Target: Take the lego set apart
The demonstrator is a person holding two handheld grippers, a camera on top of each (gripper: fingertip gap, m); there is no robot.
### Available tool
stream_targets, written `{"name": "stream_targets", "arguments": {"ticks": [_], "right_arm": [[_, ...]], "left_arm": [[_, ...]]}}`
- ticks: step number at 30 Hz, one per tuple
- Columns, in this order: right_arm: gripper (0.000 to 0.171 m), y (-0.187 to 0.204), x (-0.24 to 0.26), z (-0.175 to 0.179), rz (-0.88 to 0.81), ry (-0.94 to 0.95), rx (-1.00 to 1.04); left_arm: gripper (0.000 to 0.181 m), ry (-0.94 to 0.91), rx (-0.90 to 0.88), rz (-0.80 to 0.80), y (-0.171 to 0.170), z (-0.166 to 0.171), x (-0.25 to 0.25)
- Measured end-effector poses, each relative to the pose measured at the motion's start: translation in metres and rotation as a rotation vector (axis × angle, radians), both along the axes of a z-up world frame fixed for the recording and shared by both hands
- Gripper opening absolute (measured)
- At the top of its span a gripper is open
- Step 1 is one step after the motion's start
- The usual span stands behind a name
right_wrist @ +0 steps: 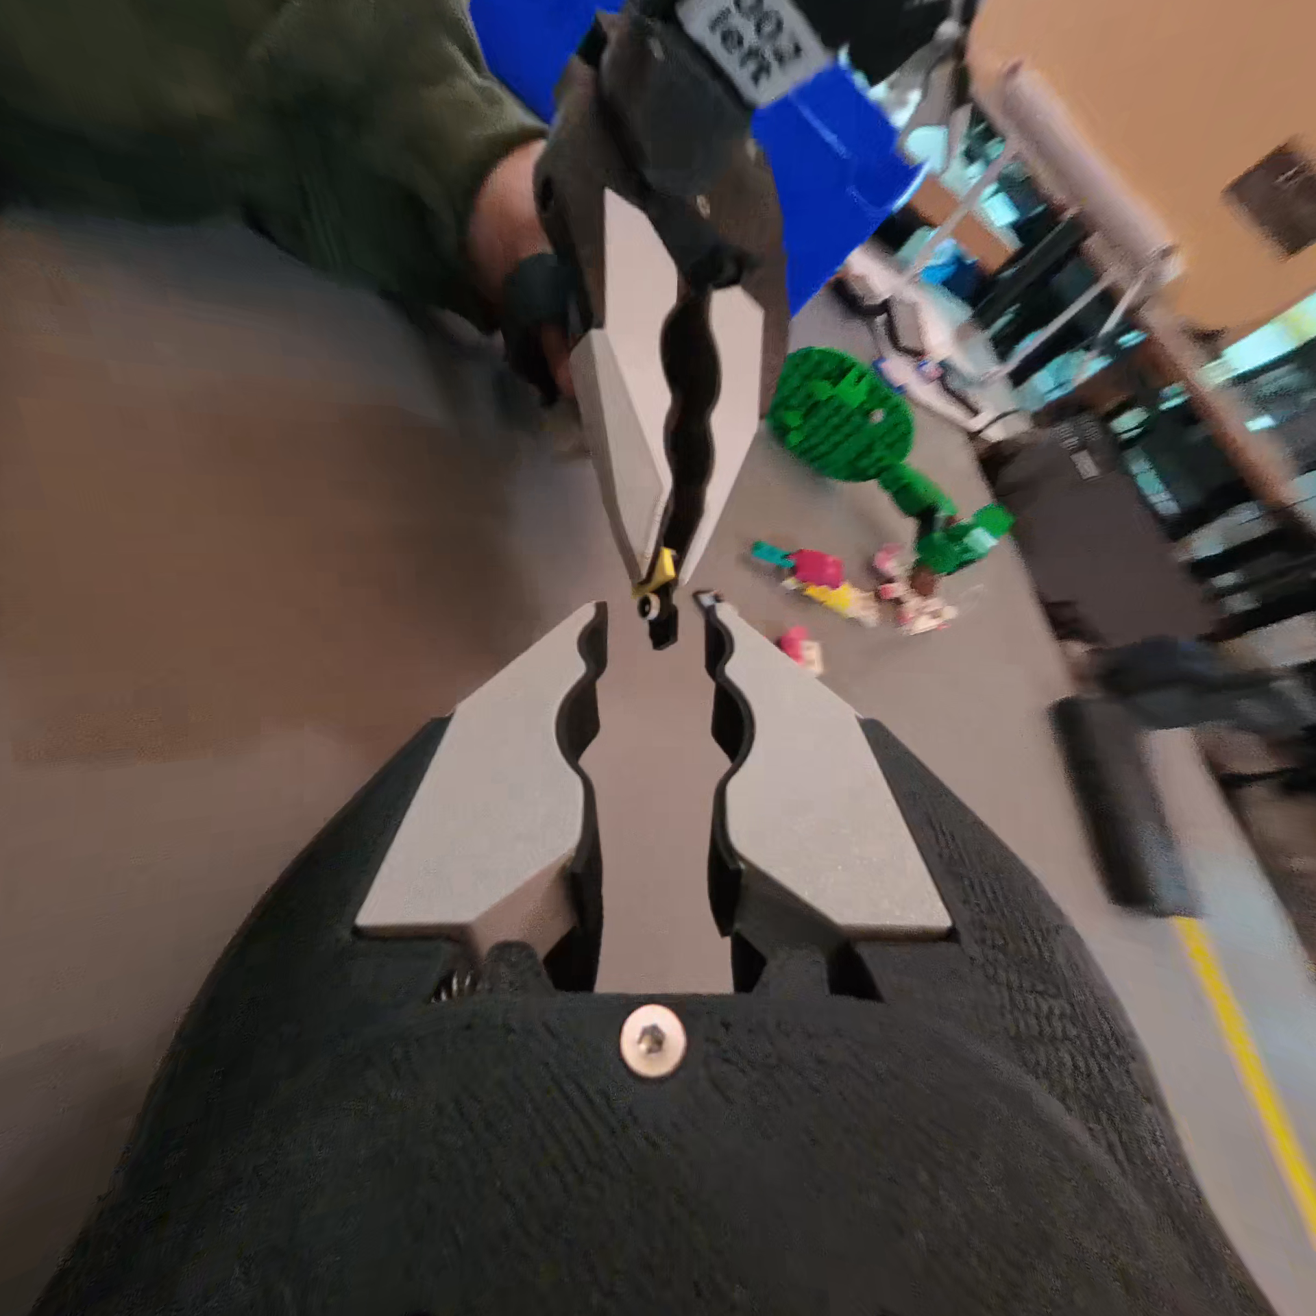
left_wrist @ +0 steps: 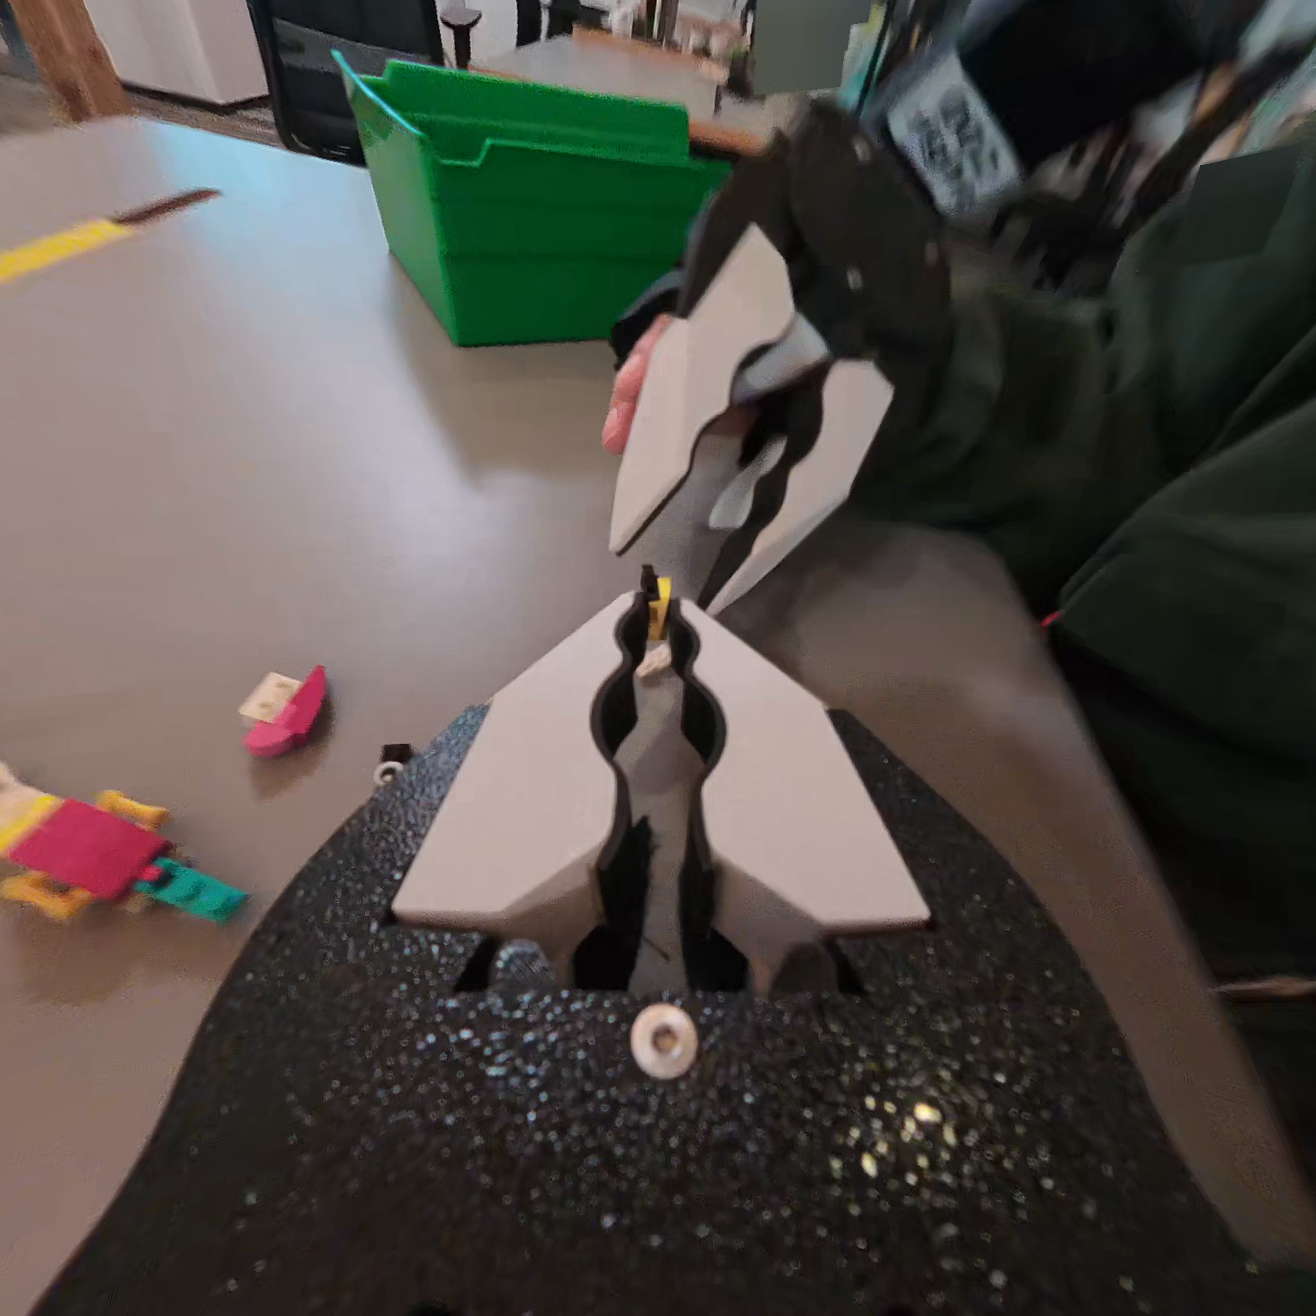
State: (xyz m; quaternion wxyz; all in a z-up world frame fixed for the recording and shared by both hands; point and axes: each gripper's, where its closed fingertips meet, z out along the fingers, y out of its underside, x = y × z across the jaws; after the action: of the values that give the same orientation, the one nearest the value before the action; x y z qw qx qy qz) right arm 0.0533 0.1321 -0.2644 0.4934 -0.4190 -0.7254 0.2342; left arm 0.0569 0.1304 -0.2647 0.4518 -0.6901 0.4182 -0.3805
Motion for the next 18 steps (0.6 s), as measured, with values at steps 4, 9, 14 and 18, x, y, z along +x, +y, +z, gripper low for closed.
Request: {"name": "stream_targets", "arguments": {"ticks": [4,9,14,18], "right_arm": [[0.007,-0.006,0.004,-0.011,0.033,-0.068,-0.051],[0.006,-0.012,0.005,-0.023,0.059,-0.138,-0.041],[0.003,-0.008,0.006,-0.021,0.046,-0.136,-0.024],[0.003,-0.004,0.005,-0.012,0.026,-0.092,0.004]], "left_arm": [[0.004,0.201,0.221,-0.05,-0.007,-0.013,0.006],[0.004,0.25,0.297,-0.096,-0.013,-0.017,0.01],[0.005,0.273,0.349,-0.057,-0.009,-0.015,0.009],[0.016,0.285,0.399,-0.048,-0.008,-0.01,0.004]]}}
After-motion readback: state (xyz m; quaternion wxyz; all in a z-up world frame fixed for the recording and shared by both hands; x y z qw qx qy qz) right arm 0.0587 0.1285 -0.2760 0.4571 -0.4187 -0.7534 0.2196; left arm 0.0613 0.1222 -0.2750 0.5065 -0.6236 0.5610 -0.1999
